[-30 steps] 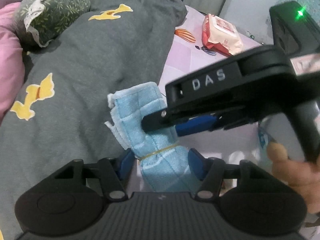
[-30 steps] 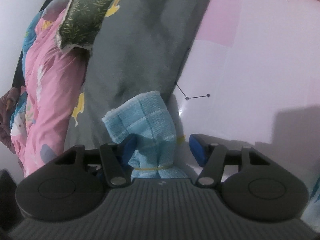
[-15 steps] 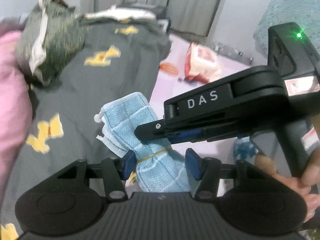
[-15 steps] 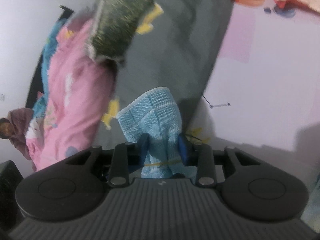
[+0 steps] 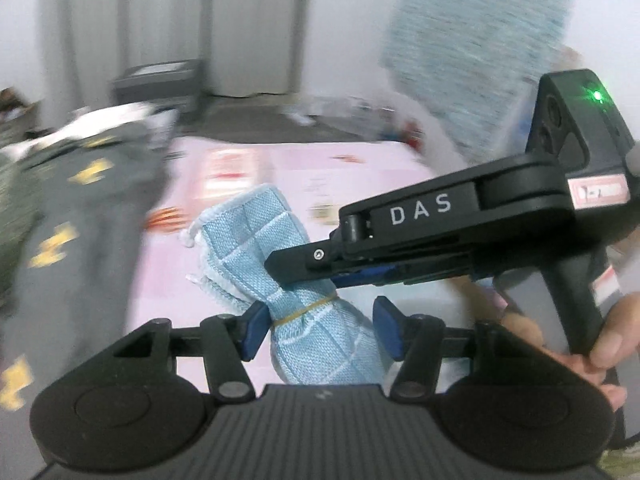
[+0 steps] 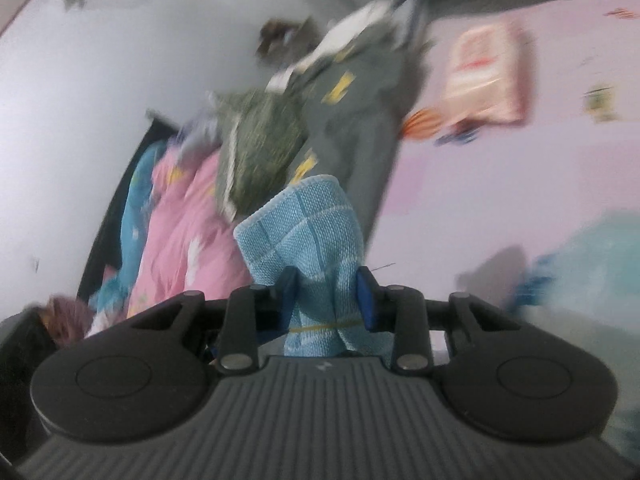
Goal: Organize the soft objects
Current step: 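Carry the towel bundle into the cardboard box and open the right tool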
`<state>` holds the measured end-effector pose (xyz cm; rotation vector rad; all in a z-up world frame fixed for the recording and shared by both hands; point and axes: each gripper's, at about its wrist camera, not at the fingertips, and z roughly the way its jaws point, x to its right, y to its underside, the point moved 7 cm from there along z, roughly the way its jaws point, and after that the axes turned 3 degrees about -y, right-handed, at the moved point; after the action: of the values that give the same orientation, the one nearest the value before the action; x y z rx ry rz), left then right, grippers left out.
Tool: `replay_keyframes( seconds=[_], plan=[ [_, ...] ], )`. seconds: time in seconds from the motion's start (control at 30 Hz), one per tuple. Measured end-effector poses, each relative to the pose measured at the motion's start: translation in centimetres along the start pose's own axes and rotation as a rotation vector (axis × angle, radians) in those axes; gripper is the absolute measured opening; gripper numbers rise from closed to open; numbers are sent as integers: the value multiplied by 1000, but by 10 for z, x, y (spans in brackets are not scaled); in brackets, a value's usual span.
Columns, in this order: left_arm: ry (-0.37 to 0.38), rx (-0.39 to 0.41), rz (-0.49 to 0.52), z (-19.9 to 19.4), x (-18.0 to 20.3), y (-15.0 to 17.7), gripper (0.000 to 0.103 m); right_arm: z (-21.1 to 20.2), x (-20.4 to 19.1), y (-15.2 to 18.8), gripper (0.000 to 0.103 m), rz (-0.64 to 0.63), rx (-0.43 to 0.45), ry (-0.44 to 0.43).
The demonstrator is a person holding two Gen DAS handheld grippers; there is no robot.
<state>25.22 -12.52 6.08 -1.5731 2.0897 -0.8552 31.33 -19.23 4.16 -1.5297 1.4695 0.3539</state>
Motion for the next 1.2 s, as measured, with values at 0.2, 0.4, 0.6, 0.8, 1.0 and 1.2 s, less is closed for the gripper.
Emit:
replay_keyframes(
  seconds=[0.2,0.4,0.6,0.8,1.0,1.2],
  plan=[
    [188,-35,159,38,133,-21,57,-125,83,-2,30,111,163,106],
    [353,-113,277,88,259,-19,57,-239,178,19,30,258,298,286],
    [418,-196,330,133,321,-2,57,-294,242,40,32,332,334,440],
    [397,-281,256,180,326,11,63,-298,276,49,34,311,311,560],
    [406,-299,223,180,315,16,64,-292,286,52,34,271,296,618],
    [417,-271,222,166,307,8,65,-301,274,47,34,253,329,646]
  ],
)
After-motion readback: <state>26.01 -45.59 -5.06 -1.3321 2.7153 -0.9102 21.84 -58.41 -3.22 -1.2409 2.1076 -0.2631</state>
